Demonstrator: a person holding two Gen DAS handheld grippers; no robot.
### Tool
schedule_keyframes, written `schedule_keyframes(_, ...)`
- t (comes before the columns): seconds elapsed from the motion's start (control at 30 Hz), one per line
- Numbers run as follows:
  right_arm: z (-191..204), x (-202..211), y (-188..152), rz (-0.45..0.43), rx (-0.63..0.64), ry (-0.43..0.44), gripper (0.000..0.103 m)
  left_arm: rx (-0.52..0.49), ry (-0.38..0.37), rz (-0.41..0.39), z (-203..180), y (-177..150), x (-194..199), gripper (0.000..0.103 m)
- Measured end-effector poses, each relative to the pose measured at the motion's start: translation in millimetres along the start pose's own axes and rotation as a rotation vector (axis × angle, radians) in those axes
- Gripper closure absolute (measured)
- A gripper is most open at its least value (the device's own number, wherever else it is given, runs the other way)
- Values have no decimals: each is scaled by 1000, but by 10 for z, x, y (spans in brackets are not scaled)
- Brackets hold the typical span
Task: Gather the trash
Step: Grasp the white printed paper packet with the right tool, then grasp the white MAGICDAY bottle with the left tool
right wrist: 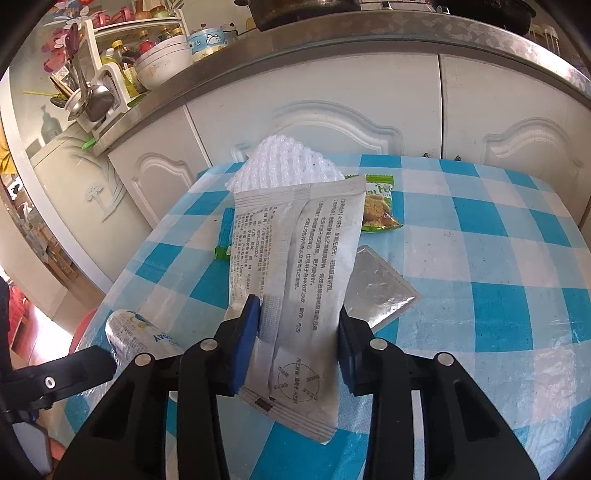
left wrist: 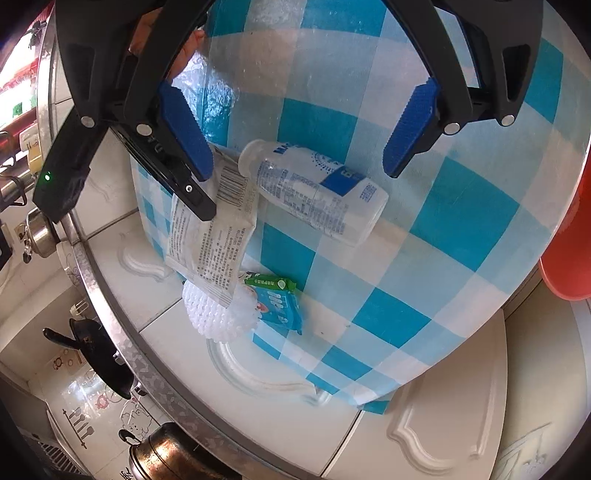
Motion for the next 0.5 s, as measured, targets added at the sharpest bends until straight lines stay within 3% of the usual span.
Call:
schedule_keyframes(0.1,-22,70,-51,-12,-28,32,69,-12,37,1,-83,46,-92,10)
schedule_keyframes(0.13,-34,97,-73,-15,-37,39,77,-18,48,8,-107,58,-135,10)
schedule_keyframes(0.2,-74,155,-110,-24,-67,69,81,-28,74,19,-134,70,-203,10)
schedule_keyframes(0.33,-132,271,-187,-38,-122,115,84,-83,128,-4,-214,82,-247,11)
schedule_keyframes(0.37,-146,305,-207,-44,-135,124,85,-96,139,-8,-228,82,-251,13)
schedule_keyframes(0.5,-227,424,-269,-63,-194,159,87,-139,197,-34,-221,87,-256,43)
Point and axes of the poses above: each gripper's, at about its wrist camera, not at the fingertips, and x roughly against the way its jaws point, z to its left, y to its top, the point moved 4 cm from there along -x, roughly the way its jaws point, and after that the axes turned 13 degrees about y, right-handed, at the moved point
